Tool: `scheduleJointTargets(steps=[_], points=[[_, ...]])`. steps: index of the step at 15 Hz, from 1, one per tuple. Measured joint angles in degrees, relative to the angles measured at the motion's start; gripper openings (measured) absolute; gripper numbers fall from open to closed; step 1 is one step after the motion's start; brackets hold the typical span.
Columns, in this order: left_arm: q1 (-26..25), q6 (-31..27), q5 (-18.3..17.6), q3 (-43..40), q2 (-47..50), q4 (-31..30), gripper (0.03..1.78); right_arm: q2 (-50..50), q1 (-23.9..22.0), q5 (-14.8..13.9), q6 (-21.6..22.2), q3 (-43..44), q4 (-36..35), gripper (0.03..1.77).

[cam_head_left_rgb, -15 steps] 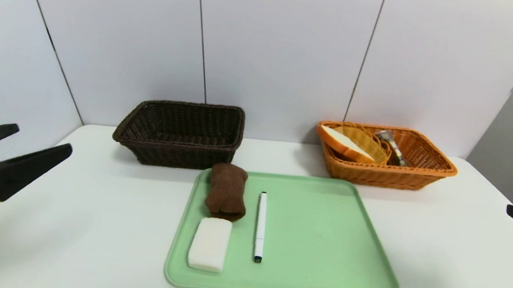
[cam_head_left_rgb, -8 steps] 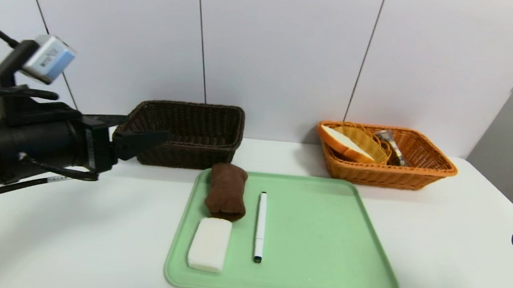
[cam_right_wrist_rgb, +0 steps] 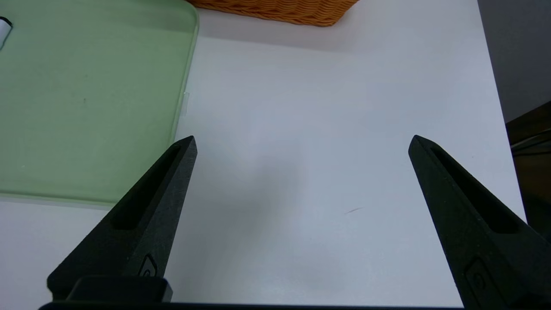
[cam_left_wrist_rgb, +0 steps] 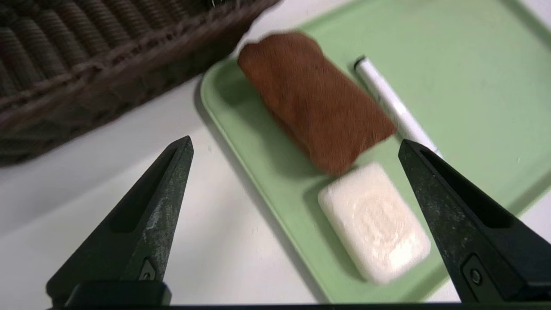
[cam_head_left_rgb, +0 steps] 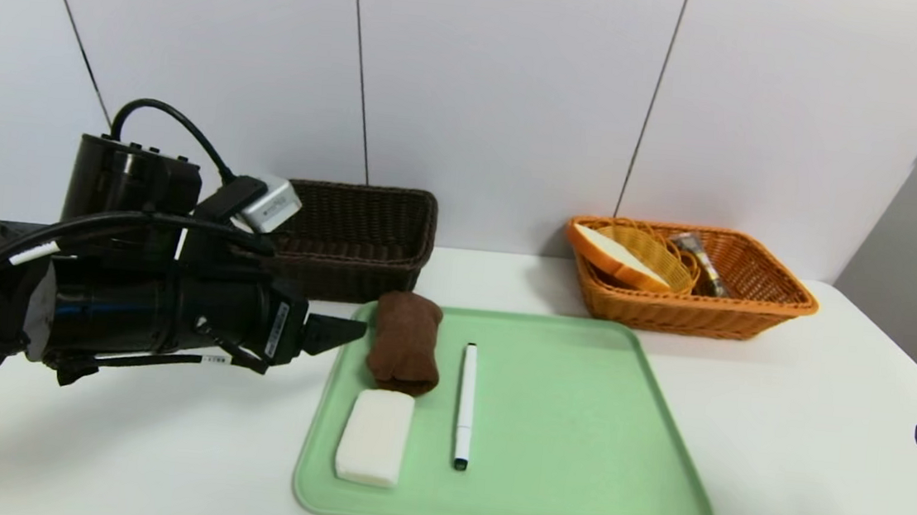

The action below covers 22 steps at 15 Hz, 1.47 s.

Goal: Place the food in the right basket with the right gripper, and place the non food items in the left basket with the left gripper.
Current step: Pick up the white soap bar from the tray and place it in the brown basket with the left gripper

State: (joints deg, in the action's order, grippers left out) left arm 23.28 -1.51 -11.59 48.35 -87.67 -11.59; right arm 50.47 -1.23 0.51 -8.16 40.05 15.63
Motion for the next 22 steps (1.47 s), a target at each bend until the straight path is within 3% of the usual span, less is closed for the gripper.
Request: scheduleJointTargets(steps=[4, 6, 10, 12, 14, 19, 22], points=[[4.0, -0.55, 7.66, 2.39, 1.4, 14.64, 1.69, -0.04, 0.0, -0.05, -0.6, -0.72, -0.09, 1.69], [5.95, 1.35, 9.7, 6.69, 2.67, 23.36, 1.69, -0.09, 0.0, -0.05, -1.18, -0.94, -0.26, 1.69], [9.92, 11.62, 9.97, 19.7, 3.19, 42.09, 1.69, -0.59, 0.0, -0.02, -1.46, -2.6, -0.48, 1.69], [12.5, 19.79, 10.17, 26.32, 1.54, 49.71, 1.69, -1.13, 0.0, 0.0, -1.6, -3.63, -0.44, 1.69], [14.31, 27.26, 10.89, 29.57, -0.35, 53.18, 1.69, -1.55, 0.0, -0.02, -1.66, -3.94, -0.44, 1.69], [17.51, 31.96, 20.19, 30.95, -5.42, 57.56, 1.69, -2.34, 0.0, 0.0, -2.58, -4.3, -0.39, 1.69], [20.2, 36.13, 20.85, 30.95, -8.02, 57.34, 1.69, -3.1, 0.0, -0.02, -2.73, -5.21, -0.37, 1.69]])
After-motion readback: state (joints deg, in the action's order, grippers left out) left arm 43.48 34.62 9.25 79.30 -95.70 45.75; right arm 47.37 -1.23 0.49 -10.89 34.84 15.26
